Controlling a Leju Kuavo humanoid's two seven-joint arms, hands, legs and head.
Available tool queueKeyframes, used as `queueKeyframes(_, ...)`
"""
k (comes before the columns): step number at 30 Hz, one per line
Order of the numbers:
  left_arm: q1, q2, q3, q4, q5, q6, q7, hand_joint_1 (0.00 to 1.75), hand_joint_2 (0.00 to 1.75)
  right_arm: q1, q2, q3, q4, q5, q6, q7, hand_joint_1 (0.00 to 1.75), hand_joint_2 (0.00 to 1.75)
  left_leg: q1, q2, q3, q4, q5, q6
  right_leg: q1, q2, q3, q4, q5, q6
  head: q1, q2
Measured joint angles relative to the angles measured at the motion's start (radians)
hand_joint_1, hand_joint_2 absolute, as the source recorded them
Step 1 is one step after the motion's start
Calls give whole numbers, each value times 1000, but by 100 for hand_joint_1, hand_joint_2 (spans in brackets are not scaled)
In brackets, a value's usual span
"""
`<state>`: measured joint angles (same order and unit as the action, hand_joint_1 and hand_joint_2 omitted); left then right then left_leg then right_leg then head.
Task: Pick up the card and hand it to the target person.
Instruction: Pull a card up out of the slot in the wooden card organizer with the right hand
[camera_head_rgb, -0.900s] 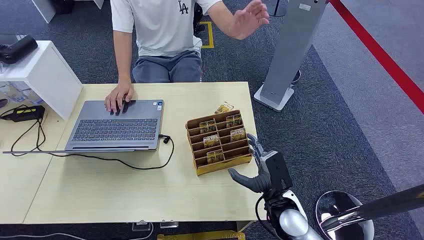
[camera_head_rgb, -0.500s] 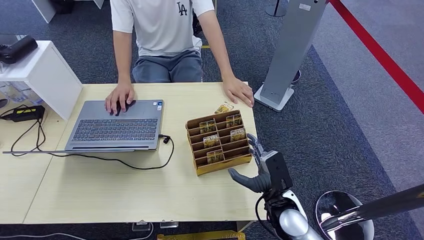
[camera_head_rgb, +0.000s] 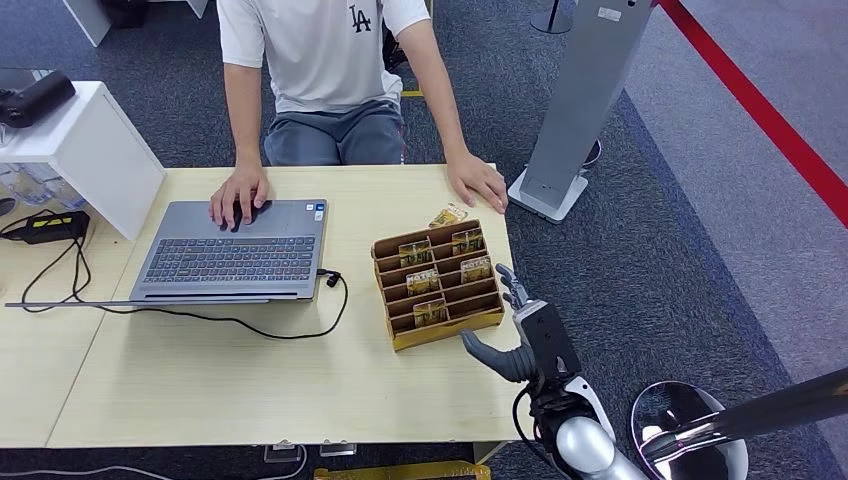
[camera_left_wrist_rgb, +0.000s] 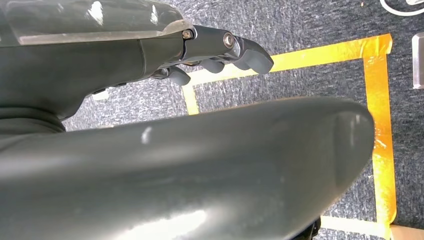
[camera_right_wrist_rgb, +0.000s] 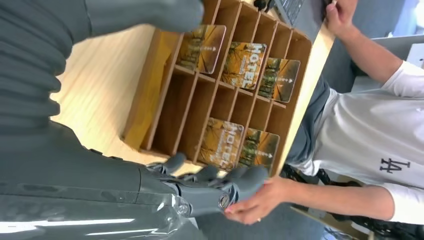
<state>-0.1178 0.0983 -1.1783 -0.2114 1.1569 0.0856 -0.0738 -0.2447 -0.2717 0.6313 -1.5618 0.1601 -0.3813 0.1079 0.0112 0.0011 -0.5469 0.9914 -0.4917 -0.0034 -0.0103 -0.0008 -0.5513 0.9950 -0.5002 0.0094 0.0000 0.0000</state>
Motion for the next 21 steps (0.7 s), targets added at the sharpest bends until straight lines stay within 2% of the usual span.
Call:
queueKeyframes(4,0,1,0,0,0,0,0,0,0,-6,0,7,-6,31,2,16,149,175,0,0,0,0,0,0,0,0,0,0,0,0,0,0)
queueKeyframes(6,0,2,-1,1,-1,-3,-6,0,0,-39,6,46,-34,236,40,104,159,175,0,0,0,0,0,0,0,0,0,0,0,0,0,0)
queueKeyframes(8,0,2,-3,3,-4,-6,-15,0,0,-85,15,100,-65,494,110,219,161,175,0,1,1,0,0,0,0,1,0,0,0,0,0,0)
queueKeyframes(9,0,2,-5,3,-6,-7,-17,0,0,-102,16,123,-69,566,144,252,156,175,0,1,0,0,0,0,0,1,0,1,0,0,0,0)
queueKeyframes(12,0,2,-7,3,-9,-8,-21,0,0,-144,37,185,-57,678,221,308,149,175,0,2,0,0,0,0,0,2,-1,1,0,0,0,0)
queueKeyframes(15,0,0,-7,3,-9,-8,-22,0,0,-177,56,236,-7,743,264,340,151,175,0,2,0,0,0,-1,0,2,0,0,0,0,0,0)
queueKeyframes(18,-1,-2,-5,2,-6,-7,-23,0,0,-203,72,281,49,809,303,376,140,175,0,2,1,-1,0,0,0,2,1,0,0,0,0,0)
queueKeyframes(20,-1,-2,-4,2,-6,-6,-20,0,0,-211,80,302,78,849,321,395,120,175,0,2,2,-2,0,0,0,2,2,-1,1,0,0,0)
queueKeyframes(21,-1,-2,-4,2,-6,-5,-19,0,0,-213,84,308,88,866,327,403,104,175,0,2,2,-2,0,0,0,2,2,-2,1,0,0,0)
